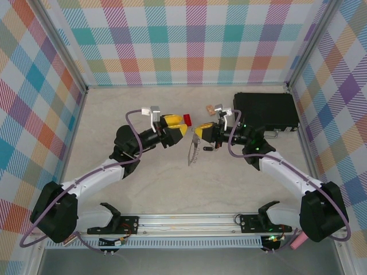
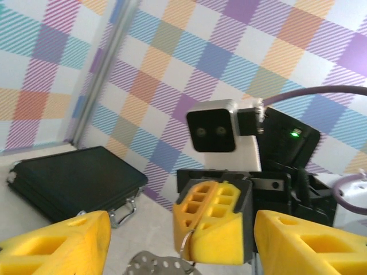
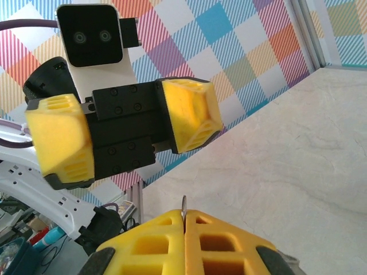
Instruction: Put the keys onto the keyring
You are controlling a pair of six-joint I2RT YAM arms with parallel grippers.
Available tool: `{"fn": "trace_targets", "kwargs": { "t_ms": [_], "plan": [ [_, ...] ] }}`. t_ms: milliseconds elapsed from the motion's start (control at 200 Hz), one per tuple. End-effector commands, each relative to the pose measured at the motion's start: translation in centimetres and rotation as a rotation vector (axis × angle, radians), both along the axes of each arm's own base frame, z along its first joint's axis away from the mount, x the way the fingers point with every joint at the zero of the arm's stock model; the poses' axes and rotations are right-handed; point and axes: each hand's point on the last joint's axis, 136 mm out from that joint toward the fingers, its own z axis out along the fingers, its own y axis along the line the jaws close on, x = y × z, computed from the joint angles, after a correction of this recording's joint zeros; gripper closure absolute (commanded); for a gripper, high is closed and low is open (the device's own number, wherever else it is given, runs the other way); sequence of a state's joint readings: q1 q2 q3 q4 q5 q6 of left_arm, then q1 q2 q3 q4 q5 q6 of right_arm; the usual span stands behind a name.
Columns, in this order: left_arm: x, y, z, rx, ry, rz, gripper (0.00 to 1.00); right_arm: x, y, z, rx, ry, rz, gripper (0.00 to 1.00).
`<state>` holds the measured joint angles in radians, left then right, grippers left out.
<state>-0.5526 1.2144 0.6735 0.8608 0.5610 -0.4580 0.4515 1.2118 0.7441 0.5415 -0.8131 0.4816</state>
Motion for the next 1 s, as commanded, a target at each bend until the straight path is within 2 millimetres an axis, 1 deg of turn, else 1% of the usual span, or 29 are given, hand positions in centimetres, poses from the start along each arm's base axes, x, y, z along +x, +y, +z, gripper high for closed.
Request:
{"fn": "trace_targets", "kwargs": {
  "t_ms": [0, 125, 230, 325, 430, 495, 590, 750, 810, 855, 945, 970, 995],
  "plan": [
    [1.8, 1.3, -1.7, 0.051, 0.046, 0.127, 0.33, 0.0, -0.6, 0.1, 0.002, -0.037, -0.029, 1.0],
    [3.6, 2.3, -4.0, 0.123, 0.122, 0.237, 0.32, 0.5, -1.3, -0.4, -0.006, -0.034, -0.072, 1.0],
    [4.8, 2.5, -6.1, 0.185, 0.177, 0.288, 0.31, 1.0, -2.3, -1.0, -0.016, -0.028, -0.126, 1.0],
    [5.8, 2.4, -8.4, 0.246, 0.241, 0.308, 0.31, 1.4, -3.2, -1.6, -0.029, -0.027, -0.178, 1.0],
    [6.6, 1.7, -10.8, 0.303, 0.304, 0.302, 0.34, 1.5, -4.1, -2.1, -0.049, -0.032, -0.234, 1.0],
    [7.0, 1.1, -12.0, 0.328, 0.33, 0.297, 0.35, 1.5, -4.7, -2.4, -0.06, -0.036, -0.269, 1.0],
    [7.5, 0.2, -14.0, 0.396, 0.361, 0.301, 0.36, 1.4, -5.6, -2.4, -0.074, -0.049, -0.326, 1.0],
    [7.8, -2.3, -17.2, 0.507, 0.408, 0.242, 0.4, 1.3, -7.5, -2.8, -0.102, -0.054, -0.444, 1.0],
    [7.7, -3.4, -18.5, 0.551, 0.421, 0.206, 0.44, 1.1, -8.3, -3.1, -0.114, -0.054, -0.493, 1.0],
    [7.5, -4.3, -19.1, 0.575, 0.422, 0.174, 0.45, 1.0, -9.1, -3.4, -0.124, -0.051, -0.534, 1.0],
    [7.1, -6.1, -20.3, 0.629, 0.416, 0.106, 0.45, 0.6, -10.6, -3.9, -0.135, -0.05, -0.613, 1.0],
    [7.0, -6.6, -20.4, 0.637, 0.41, 0.091, 0.45, 0.4, -11.0, -4.1, -0.136, -0.053, -0.632, 1.0],
    [6.9, -7.0, -20.8, 0.651, 0.407, 0.074, 0.46, 0.3, -11.4, -4.1, -0.136, -0.057, -0.649, 1.0]
  ]
}}
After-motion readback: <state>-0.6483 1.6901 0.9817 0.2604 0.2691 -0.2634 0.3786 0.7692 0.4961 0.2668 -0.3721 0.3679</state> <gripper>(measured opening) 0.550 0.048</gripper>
